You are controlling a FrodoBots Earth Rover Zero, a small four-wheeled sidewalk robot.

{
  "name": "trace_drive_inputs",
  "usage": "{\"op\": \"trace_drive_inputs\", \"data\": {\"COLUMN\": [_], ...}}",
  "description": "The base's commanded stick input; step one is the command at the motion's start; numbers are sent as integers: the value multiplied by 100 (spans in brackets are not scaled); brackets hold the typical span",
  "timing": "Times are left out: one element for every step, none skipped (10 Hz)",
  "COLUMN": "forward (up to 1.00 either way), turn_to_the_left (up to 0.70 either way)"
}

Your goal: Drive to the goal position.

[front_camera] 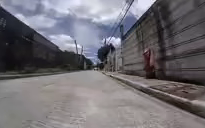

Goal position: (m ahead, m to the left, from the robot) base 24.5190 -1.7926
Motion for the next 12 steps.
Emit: {"op": "trace_drive_inputs", "data": {"forward": [70, 70, 70, 70, 70, 70, 70, 70, 70, 70, 70, 70], "turn_to_the_left": [-2, -2, -2, -3, -3, -2, -2, -2, -2, -2, -2, -1]}}
